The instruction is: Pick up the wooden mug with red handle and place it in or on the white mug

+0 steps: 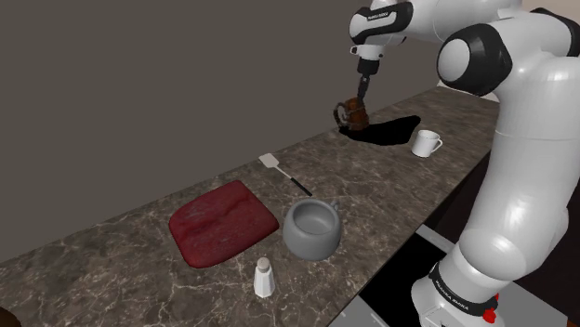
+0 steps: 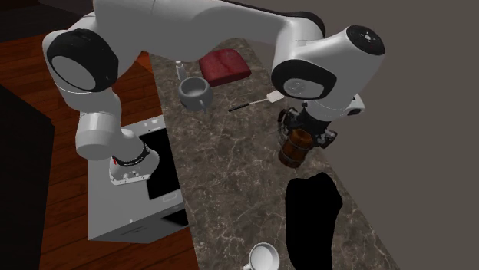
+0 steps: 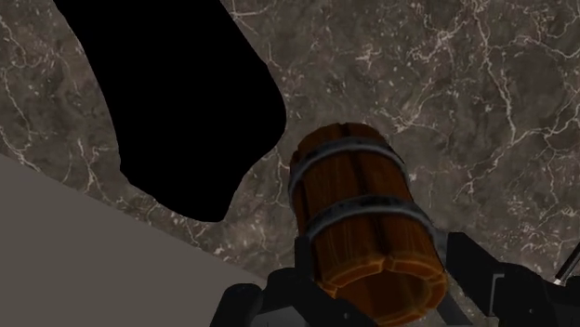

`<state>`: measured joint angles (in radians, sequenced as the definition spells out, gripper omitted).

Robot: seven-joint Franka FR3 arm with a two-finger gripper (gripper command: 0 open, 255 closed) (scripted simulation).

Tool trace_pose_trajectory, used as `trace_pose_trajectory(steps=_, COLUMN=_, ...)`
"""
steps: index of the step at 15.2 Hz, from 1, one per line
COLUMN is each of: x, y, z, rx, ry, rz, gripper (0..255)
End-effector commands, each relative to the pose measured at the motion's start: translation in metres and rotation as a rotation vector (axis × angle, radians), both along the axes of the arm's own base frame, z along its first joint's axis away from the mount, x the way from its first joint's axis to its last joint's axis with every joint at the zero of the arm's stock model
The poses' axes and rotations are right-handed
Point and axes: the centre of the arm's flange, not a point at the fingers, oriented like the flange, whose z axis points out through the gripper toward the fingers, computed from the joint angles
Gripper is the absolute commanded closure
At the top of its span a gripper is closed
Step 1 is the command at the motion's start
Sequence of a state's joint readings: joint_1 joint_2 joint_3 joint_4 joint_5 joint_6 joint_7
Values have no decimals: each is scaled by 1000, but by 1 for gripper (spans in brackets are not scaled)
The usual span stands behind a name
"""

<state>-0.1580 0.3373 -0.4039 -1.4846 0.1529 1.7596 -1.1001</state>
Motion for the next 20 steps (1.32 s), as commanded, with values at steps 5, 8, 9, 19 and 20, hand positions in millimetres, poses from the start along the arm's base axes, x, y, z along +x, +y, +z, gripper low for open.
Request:
trace_pose_trajectory(steps=5, x=0, y=0, z=33, rx=0, ry=0, rz=0, gripper=255)
trace_pose_trajectory(steps=8, x=0, y=0, z=48, rx=0, ry=0, rz=0, gripper=255)
trace_pose_trajectory(steps=9, x=0, y=0, z=52, rx=0, ry=0, rz=0, gripper=255)
trace_pose_trajectory(steps=19, x=-69, y=111, z=64, rx=0, ry=0, rz=0, gripper=255)
trace_pose_trajectory(steps=20, x=-76, y=122, z=65, rx=0, ry=0, rz=0, gripper=255)
